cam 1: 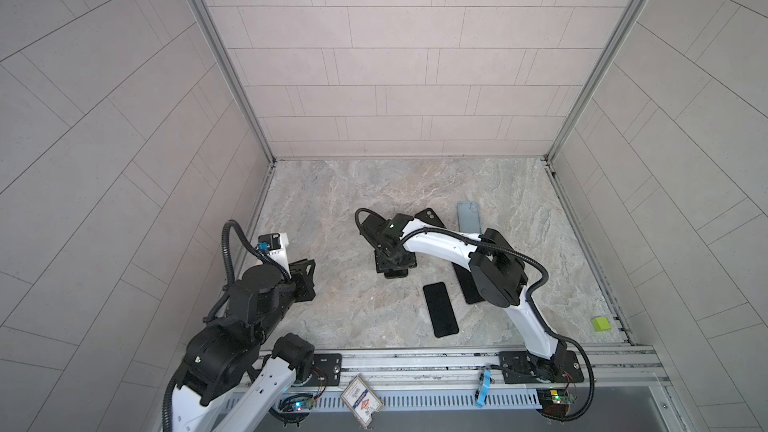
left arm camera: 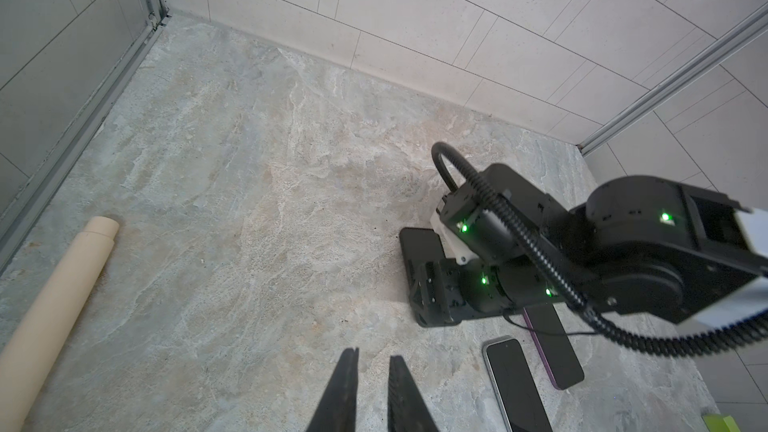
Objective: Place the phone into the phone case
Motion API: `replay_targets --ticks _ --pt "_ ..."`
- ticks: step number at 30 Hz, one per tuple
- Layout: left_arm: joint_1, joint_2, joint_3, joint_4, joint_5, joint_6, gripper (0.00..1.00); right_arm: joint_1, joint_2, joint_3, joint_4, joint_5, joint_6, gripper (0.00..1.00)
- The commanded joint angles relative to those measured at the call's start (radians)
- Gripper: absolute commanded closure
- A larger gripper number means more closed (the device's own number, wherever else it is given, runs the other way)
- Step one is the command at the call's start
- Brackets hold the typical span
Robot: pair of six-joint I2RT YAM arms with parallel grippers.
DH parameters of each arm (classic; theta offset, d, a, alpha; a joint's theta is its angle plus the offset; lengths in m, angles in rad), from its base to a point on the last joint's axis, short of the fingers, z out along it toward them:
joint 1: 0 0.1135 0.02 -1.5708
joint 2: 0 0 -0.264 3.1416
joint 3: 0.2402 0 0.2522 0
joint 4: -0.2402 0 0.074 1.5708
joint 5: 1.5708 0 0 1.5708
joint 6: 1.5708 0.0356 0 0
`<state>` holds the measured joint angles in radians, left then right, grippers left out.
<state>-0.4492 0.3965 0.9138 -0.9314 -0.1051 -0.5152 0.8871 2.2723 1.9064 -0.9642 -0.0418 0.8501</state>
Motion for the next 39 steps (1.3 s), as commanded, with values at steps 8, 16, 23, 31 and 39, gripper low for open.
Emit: replay_targets --ticks 8,16,23,31,39 --pt "0.015 0.019 -0.009 0.013 0.007 0.015 0.81 -0.136 0.237 0.412 -0.107 -0.030 -0.190 0.32" --pt "0.026 0.018 -0.011 0.016 0.011 0.017 0.81 -0.199 0.370 0.586 -0.110 -0.081 -0.095 0.31" --pt "0.032 0.025 -0.012 0.017 0.020 0.018 0.81 -0.200 0.376 0.588 -0.072 -0.144 -0.081 0.16" --pt "0.041 0.034 -0.011 0.019 0.025 0.021 0.81 -0.209 0.342 0.593 -0.075 -0.162 -0.108 0.00" --pt "0.048 0.044 -0.010 0.018 0.022 0.023 0.81 -0.258 0.168 0.585 -0.132 -0.081 -0.233 0.00"
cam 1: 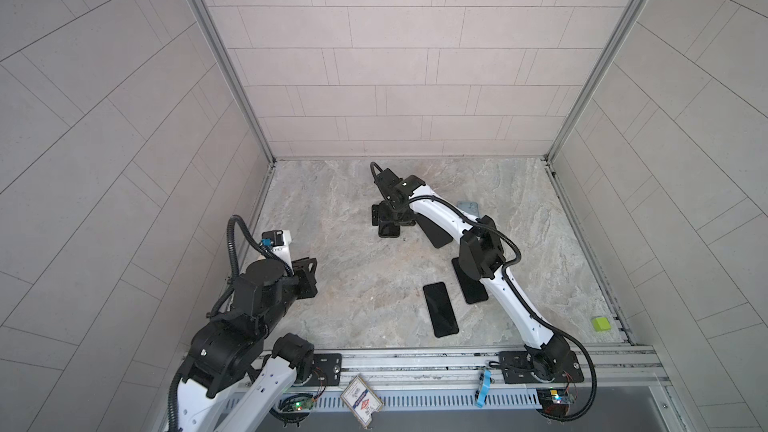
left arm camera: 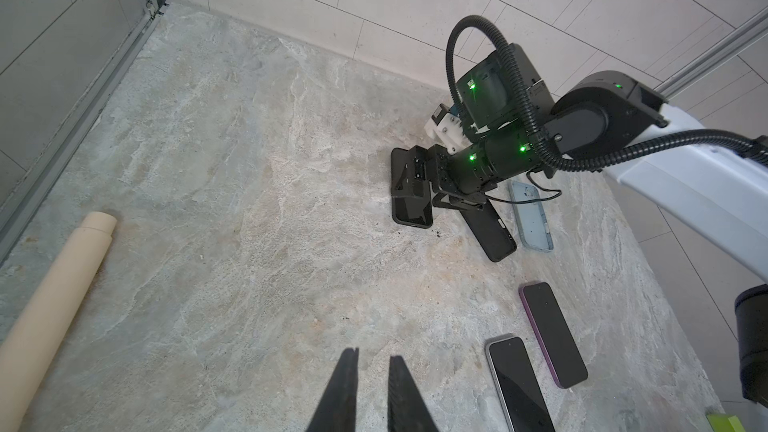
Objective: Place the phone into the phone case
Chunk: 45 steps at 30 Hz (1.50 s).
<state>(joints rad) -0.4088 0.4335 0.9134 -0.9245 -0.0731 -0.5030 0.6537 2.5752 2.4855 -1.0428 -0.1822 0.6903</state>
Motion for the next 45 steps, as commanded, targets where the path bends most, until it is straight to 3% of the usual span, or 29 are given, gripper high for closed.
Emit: replay_targets --ticks 1,5,8,13,18,29,31,36,45 --pt "0.009 0.007 -0.009 0.010 -0.011 0.010 0.81 -0.034 -0.164 -0.008 -0.075 0.086 -0.096 0.00" --pt "0.023 -0.005 -0.010 0.011 -0.012 0.009 0.81 -0.096 -0.271 -0.167 -0.093 0.107 -0.142 0.00" --pt "0.036 -0.009 -0.013 0.015 -0.007 0.010 0.81 -0.149 -0.375 -0.384 -0.019 0.096 -0.159 0.04" --pt "0.047 -0.005 -0.014 0.018 0.007 0.014 0.81 -0.220 -0.524 -0.722 0.113 0.092 -0.175 0.27" --pt "0.057 0.006 -0.015 0.023 0.024 0.019 0.81 -0.258 -0.557 -0.895 0.185 0.082 -0.176 0.56" --pt "0.069 0.005 -0.015 0.026 0.032 0.021 0.81 -0.268 -0.519 -0.947 0.230 0.075 -0.137 0.58" --pt "0.070 0.005 -0.016 0.026 0.033 0.021 0.81 -0.268 -0.514 -0.951 0.230 0.070 -0.131 0.63" --pt "0.070 0.005 -0.015 0.026 0.033 0.021 0.81 -0.268 -0.501 -0.980 0.232 0.071 -0.128 0.64" --pt "0.070 0.002 -0.016 0.026 0.035 0.019 0.81 -0.267 -0.548 -1.031 0.240 0.095 -0.135 0.87"
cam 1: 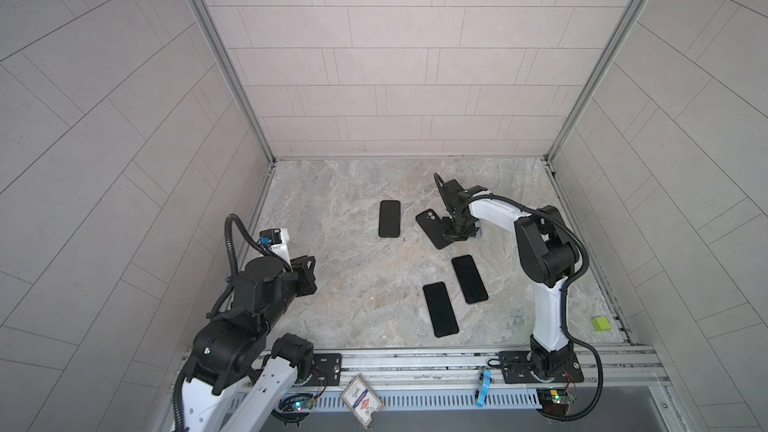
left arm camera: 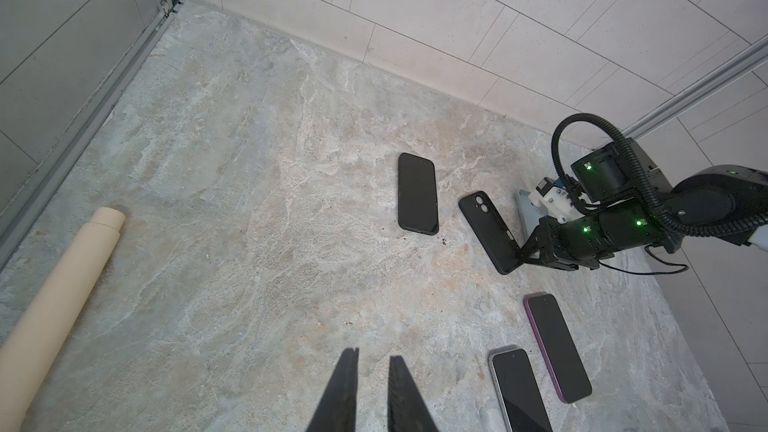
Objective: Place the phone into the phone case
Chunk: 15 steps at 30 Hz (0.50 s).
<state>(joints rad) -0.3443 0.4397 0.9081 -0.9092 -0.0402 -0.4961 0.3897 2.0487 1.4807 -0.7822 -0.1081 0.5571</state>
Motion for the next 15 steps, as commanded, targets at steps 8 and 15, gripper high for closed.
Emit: replay_targets --ticks 8,15 --pt "0.005 -0.008 -0.012 0.010 0.001 0.013 0.81 0.058 -0.182 -0.025 -0.031 0.050 -0.050 0.95" --pt "0.005 0.000 -0.012 0.013 0.005 0.013 0.81 0.265 -0.294 -0.072 -0.012 0.113 -0.020 1.00"
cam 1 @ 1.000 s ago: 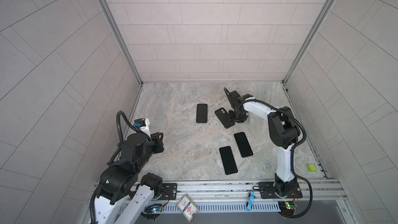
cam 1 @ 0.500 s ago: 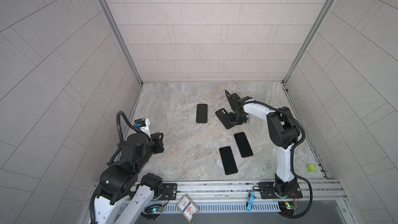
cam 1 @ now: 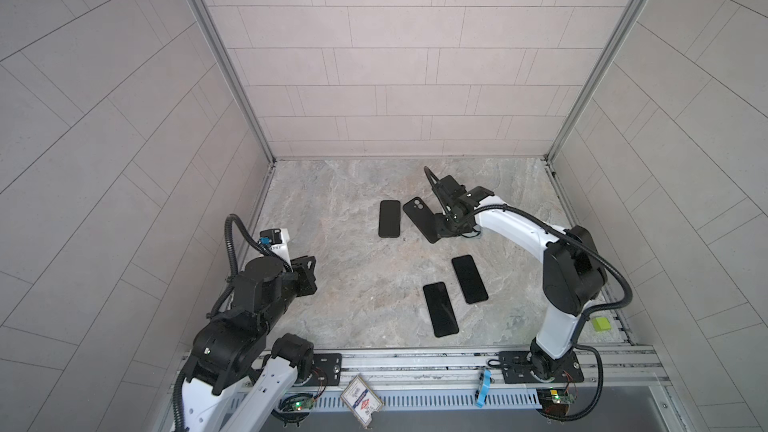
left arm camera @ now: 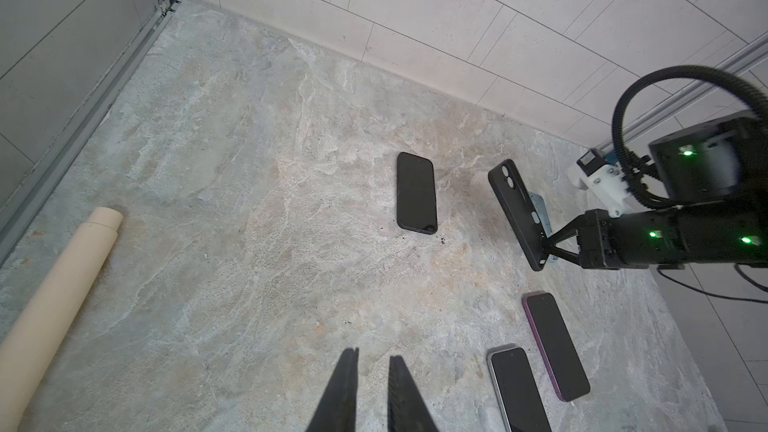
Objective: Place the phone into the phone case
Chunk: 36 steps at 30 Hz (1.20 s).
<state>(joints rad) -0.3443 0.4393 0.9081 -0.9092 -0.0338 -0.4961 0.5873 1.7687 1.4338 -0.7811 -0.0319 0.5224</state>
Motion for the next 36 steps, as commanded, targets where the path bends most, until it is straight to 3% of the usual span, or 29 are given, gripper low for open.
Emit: replay_targets --ticks 1,8,15,19,25,27,32,36 --pt "0.005 0.002 -0.011 0.013 -0.002 0.013 0.81 0.107 -0.012 -0.026 -0.014 0.040 0.029 1.00" --pt "0.007 0.002 -0.011 0.012 0.002 0.013 0.81 0.320 0.055 -0.055 0.038 0.044 0.127 0.98" --pt "0.007 0.005 -0.013 0.014 0.004 0.014 0.81 0.450 0.129 -0.045 0.026 0.115 0.116 0.97" --pt "0.007 0.009 -0.012 0.014 0.008 0.015 0.81 0.499 0.160 -0.018 -0.013 0.168 0.085 0.96" --pt "0.007 0.010 -0.013 0.015 0.011 0.015 0.81 0.504 0.173 -0.035 -0.012 0.157 0.091 0.93" --pt "0.007 0.011 -0.013 0.015 0.013 0.016 0.81 0.504 0.178 -0.034 -0.012 0.153 0.092 0.85" --pt "0.007 0.012 -0.012 0.016 0.015 0.017 0.81 0.504 0.172 -0.033 -0.023 0.175 0.102 0.45" --pt "0.007 0.013 -0.014 0.016 0.017 0.018 0.81 0.503 0.142 -0.029 -0.053 0.217 0.103 0.35"
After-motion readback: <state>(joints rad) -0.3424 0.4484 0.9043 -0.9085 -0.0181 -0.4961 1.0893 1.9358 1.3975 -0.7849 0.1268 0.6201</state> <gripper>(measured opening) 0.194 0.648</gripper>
